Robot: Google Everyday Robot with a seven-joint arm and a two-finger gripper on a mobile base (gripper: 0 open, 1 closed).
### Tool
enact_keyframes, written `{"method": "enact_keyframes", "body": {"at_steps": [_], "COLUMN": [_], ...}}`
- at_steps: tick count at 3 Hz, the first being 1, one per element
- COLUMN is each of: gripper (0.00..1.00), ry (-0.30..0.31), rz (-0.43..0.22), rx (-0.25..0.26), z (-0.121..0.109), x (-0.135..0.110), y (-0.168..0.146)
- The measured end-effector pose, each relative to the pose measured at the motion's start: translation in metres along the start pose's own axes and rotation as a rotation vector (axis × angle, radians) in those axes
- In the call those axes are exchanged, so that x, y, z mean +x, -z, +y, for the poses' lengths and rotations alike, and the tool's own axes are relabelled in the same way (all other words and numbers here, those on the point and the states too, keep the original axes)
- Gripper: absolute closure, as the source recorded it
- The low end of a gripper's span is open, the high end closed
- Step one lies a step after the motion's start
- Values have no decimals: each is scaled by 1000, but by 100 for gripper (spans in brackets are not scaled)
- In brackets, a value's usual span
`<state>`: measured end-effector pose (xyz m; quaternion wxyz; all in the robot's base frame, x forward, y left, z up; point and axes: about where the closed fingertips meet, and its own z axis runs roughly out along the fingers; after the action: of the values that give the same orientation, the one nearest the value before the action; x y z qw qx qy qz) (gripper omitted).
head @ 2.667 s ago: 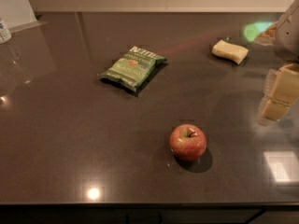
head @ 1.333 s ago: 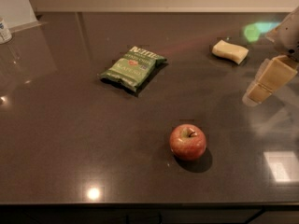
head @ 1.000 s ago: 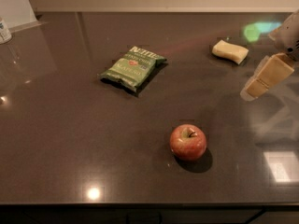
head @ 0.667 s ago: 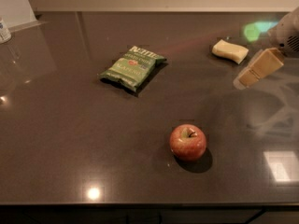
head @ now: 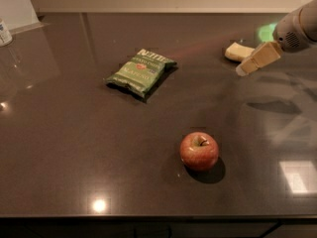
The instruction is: Pick sponge
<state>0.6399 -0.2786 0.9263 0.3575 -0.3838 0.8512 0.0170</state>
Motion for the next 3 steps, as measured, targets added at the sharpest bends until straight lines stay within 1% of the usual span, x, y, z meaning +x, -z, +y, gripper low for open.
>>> {"method": "enact_keyframes", "body": {"at_steps": [2, 3], "gripper": [0, 0], "ry": [-42, -79], "rz": [-71, -69], "rx": [42, 68], "z": [-42, -66], "x": [-13, -4], "y": [-34, -56]}}
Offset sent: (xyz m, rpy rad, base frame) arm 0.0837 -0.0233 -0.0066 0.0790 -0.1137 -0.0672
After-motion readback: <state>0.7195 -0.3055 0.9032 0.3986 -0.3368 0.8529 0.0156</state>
